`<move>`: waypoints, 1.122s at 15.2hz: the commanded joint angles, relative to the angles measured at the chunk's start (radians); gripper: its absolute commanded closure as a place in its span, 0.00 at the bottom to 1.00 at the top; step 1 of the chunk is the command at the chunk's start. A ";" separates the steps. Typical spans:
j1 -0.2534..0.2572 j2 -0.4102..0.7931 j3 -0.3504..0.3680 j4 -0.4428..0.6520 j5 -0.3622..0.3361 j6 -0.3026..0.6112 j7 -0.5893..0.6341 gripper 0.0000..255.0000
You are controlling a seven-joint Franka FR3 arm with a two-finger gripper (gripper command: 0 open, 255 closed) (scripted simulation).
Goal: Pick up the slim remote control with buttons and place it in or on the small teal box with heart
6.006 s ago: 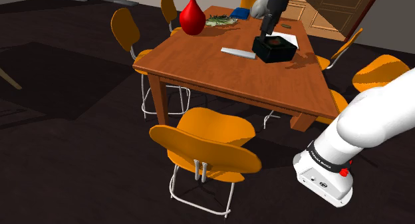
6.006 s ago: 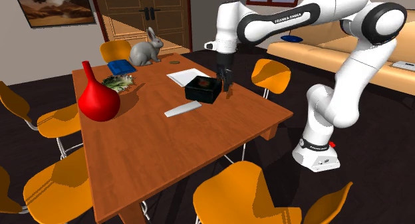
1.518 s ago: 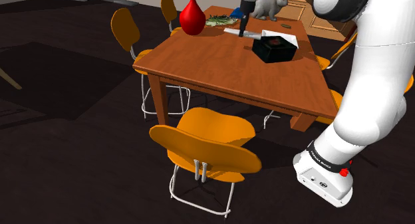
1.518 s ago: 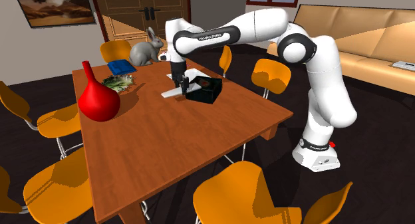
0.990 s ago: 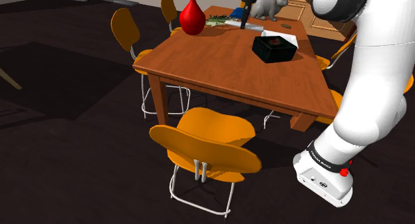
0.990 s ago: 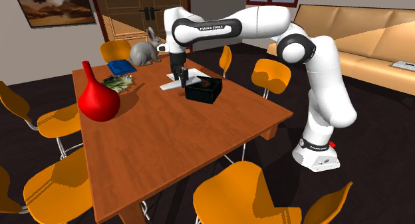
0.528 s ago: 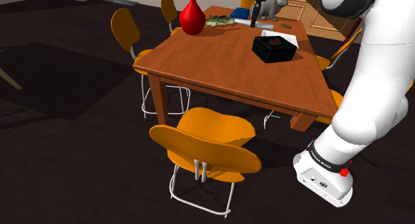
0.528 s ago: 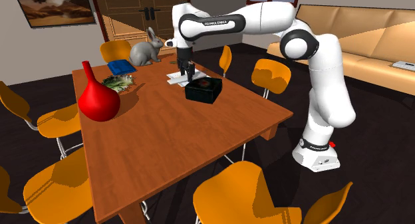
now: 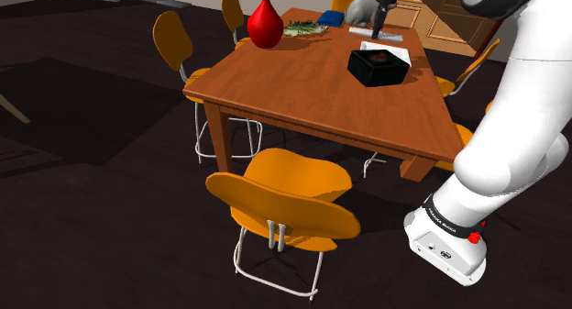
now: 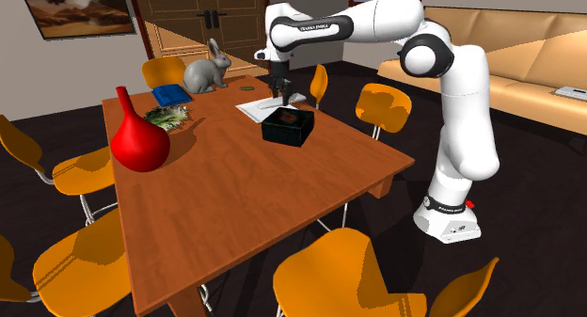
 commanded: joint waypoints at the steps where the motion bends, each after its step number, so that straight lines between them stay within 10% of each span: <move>1: -0.030 0.005 -0.012 0.013 0.006 -0.008 -0.043 1.00; 17: -0.056 0.014 -0.023 -0.161 0.017 0.172 -0.099 1.00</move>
